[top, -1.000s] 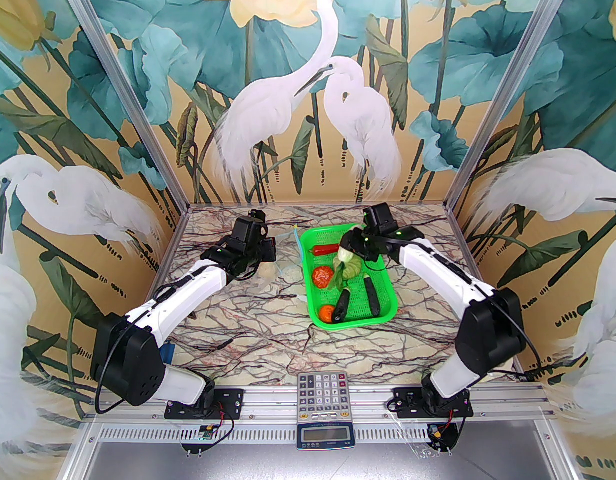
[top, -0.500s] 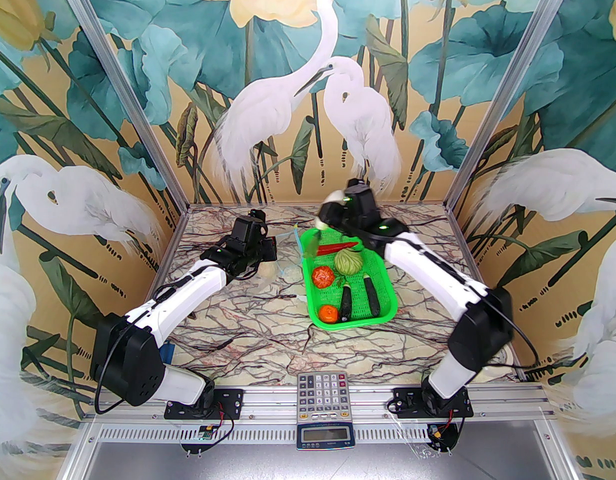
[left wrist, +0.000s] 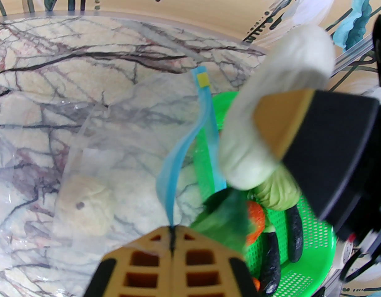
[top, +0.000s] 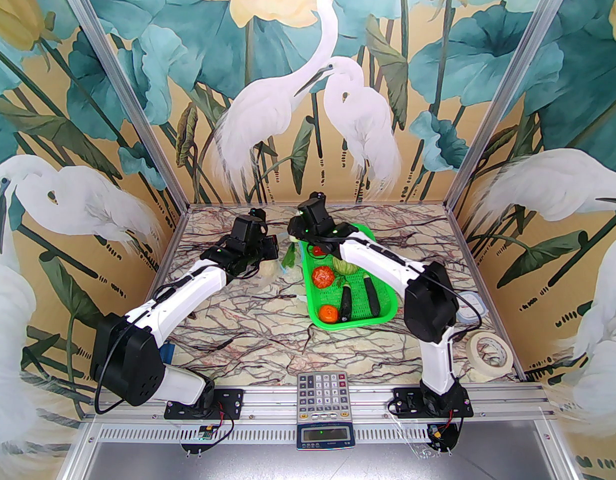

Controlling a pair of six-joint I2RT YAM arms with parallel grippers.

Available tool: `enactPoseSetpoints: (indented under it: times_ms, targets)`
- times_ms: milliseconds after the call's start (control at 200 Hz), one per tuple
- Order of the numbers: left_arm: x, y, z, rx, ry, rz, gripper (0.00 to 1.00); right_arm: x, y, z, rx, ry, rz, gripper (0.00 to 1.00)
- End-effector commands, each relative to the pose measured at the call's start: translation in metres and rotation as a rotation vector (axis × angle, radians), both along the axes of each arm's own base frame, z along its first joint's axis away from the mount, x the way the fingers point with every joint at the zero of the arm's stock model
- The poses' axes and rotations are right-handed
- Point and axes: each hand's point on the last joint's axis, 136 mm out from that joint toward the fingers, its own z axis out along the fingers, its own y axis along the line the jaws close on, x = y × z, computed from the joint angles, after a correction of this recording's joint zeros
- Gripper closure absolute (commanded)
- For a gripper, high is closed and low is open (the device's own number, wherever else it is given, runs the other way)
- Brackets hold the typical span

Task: Place the food in the zip-top bag and seal the zipper

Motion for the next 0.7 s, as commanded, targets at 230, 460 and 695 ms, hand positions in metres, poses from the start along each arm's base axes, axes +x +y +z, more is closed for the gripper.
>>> enactPoseSetpoints:
  times_ms: [230,460,695]
  targets:
    - [0.025,-0.020,0.069,-0.145,-0.154,-0.016,1.00,-0.015,0.019,0.006,0.024,0.041,0.097,0.72]
    - [0.024,-0.019,0.071,-0.152,-0.164,-0.010,1.00,-0.028,0.020,0.012,0.042,0.056,0.150,0.73]
    - [0.017,-0.015,0.062,-0.160,-0.151,0.007,1.00,-0.037,0.033,0.017,0.054,0.120,0.289,0.61]
